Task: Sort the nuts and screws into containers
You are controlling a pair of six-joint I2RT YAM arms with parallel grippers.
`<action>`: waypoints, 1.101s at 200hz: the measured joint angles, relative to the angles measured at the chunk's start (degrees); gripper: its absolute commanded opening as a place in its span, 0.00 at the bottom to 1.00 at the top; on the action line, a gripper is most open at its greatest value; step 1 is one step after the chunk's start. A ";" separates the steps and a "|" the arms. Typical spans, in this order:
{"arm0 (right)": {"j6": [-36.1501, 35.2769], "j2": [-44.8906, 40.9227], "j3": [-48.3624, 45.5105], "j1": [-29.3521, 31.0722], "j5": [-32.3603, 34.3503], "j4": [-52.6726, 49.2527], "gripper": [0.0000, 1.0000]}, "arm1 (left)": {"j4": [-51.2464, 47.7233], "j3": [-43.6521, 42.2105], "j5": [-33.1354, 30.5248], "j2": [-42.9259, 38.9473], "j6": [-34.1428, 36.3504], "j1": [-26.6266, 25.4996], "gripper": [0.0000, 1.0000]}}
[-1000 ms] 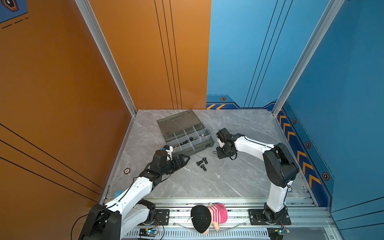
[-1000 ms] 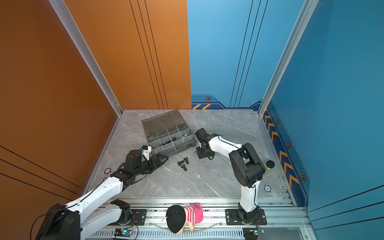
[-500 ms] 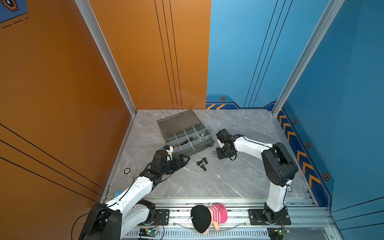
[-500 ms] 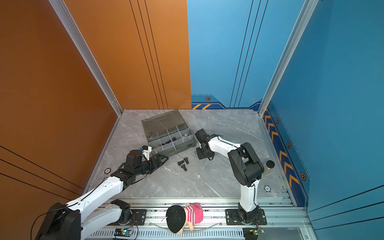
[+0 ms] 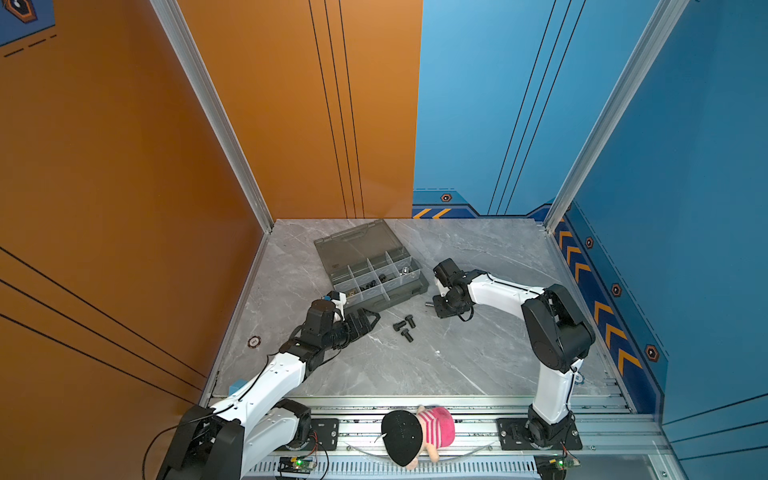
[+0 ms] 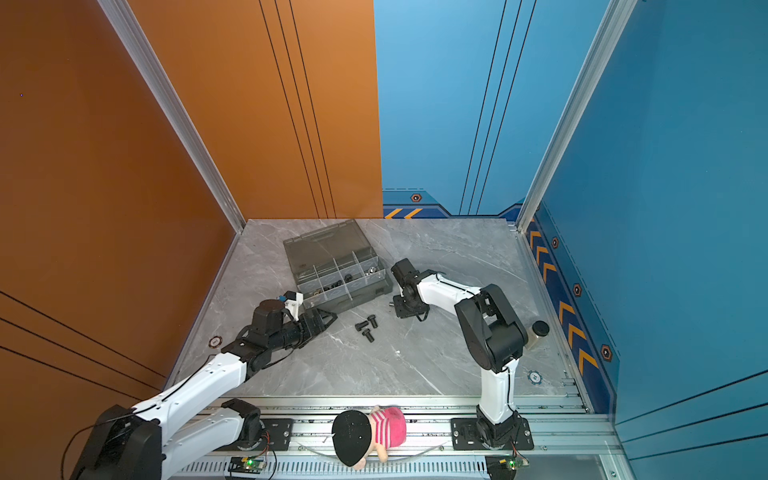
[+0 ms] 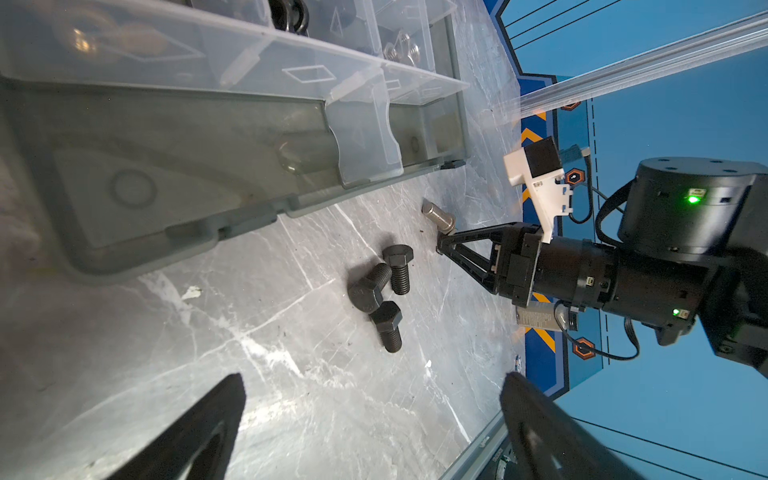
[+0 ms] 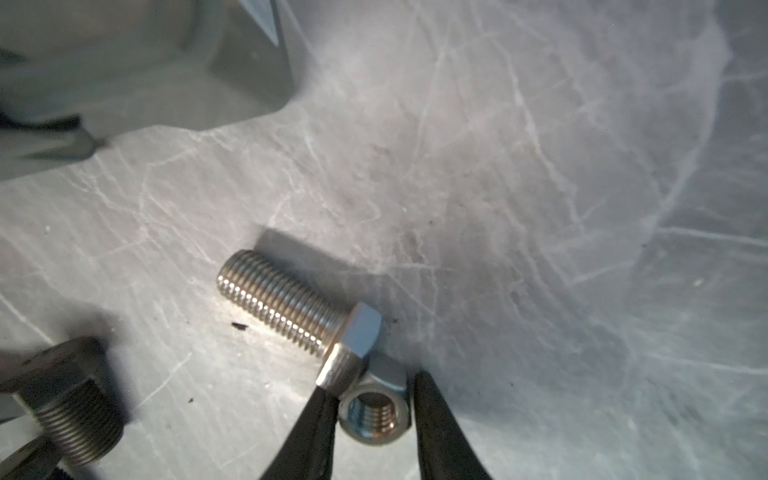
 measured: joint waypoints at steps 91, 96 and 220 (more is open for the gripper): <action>-0.28 -0.61 -0.46 -0.72 -1.38 0.39 0.00 | -0.94 0.00 0.00 -0.52 0.00 0.02 0.98; -0.44 -0.90 -0.66 -0.83 -1.81 0.35 0.00 | -0.98 0.00 0.00 -0.66 0.00 0.02 0.98; -6.51 -3.08 16.35 -1.20 -9.27 0.98 0.00 | -1.14 0.00 0.00 -1.20 0.00 0.02 0.98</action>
